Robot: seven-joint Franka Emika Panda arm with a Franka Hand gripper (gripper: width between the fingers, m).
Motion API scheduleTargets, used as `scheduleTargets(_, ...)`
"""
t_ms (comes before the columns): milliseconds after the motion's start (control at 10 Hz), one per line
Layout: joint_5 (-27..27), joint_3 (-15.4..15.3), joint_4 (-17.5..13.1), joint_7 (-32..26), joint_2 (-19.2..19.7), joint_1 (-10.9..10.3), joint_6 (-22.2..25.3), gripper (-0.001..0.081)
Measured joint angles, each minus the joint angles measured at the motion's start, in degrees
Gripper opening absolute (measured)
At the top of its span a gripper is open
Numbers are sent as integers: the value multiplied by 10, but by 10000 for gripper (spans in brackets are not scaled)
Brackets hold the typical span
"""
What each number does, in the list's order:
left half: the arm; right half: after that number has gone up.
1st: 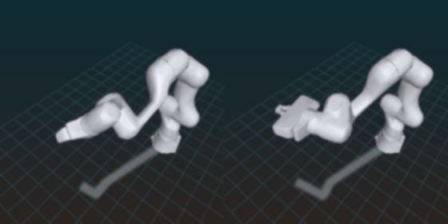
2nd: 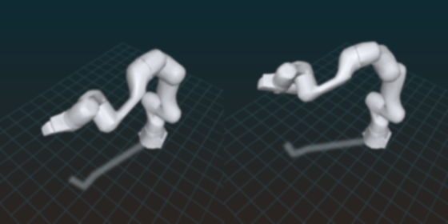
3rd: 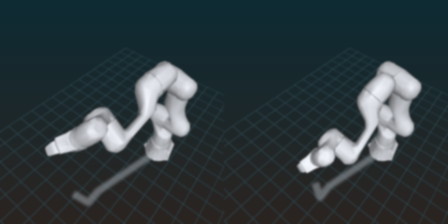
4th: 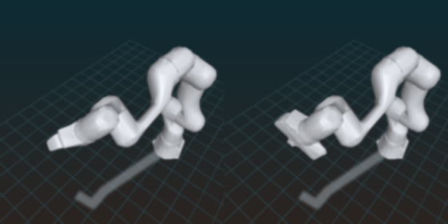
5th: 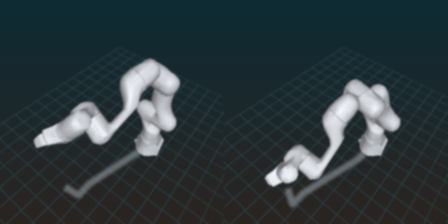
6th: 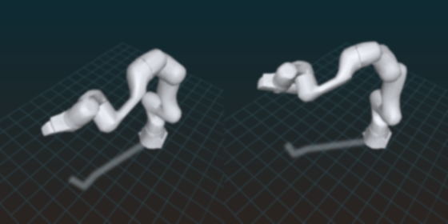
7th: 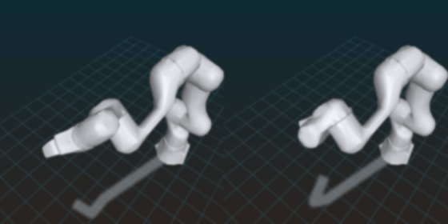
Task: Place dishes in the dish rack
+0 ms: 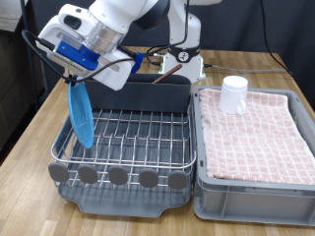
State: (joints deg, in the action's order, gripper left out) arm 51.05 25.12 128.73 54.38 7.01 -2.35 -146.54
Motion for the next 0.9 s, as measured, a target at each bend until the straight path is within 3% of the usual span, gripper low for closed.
scheduleTargets(400,0,0,1,12,9,-1,-6,25)
scheduleTargets(600,-30,-5,1,7,8,-1,-3,25)
scheduleTargets(700,-59,-9,-1,-6,6,-1,3,206)
scheduleTargets(800,-84,-15,-4,-23,0,-2,12,206)
scheduleTargets(900,-110,-23,-8,-42,-10,-4,26,386)
